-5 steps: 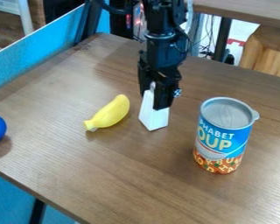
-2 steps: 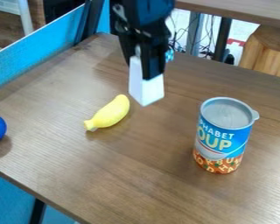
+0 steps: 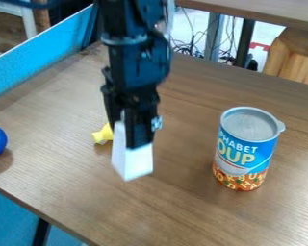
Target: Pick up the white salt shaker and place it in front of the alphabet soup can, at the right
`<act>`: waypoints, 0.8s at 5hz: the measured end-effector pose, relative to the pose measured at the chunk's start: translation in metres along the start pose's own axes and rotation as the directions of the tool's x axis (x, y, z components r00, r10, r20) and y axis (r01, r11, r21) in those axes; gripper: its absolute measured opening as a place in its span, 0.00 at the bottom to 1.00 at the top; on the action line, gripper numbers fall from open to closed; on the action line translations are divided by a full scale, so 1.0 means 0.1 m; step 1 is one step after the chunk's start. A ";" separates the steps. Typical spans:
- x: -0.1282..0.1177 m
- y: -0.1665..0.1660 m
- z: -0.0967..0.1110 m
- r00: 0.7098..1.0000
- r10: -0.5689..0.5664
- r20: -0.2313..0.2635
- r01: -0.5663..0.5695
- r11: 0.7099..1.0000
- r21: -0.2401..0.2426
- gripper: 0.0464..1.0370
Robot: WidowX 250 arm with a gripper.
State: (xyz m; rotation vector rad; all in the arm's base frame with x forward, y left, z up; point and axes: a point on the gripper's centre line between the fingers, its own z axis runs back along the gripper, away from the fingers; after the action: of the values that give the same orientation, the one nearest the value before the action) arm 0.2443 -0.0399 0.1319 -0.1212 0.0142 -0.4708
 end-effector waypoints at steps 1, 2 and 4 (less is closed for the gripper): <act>0.04 -0.38 -0.13 0.991 -0.123 -0.047 0.123 0.992 -0.015 0.60; 0.14 -0.70 -0.21 0.973 -0.230 -0.033 0.229 0.973 -0.030 0.60; 0.55 -1.15 -0.30 0.912 -0.398 0.102 0.397 0.917 0.035 0.60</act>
State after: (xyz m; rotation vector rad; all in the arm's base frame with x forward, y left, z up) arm 0.2401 -0.1703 0.1164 -0.1364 -0.1213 -0.8727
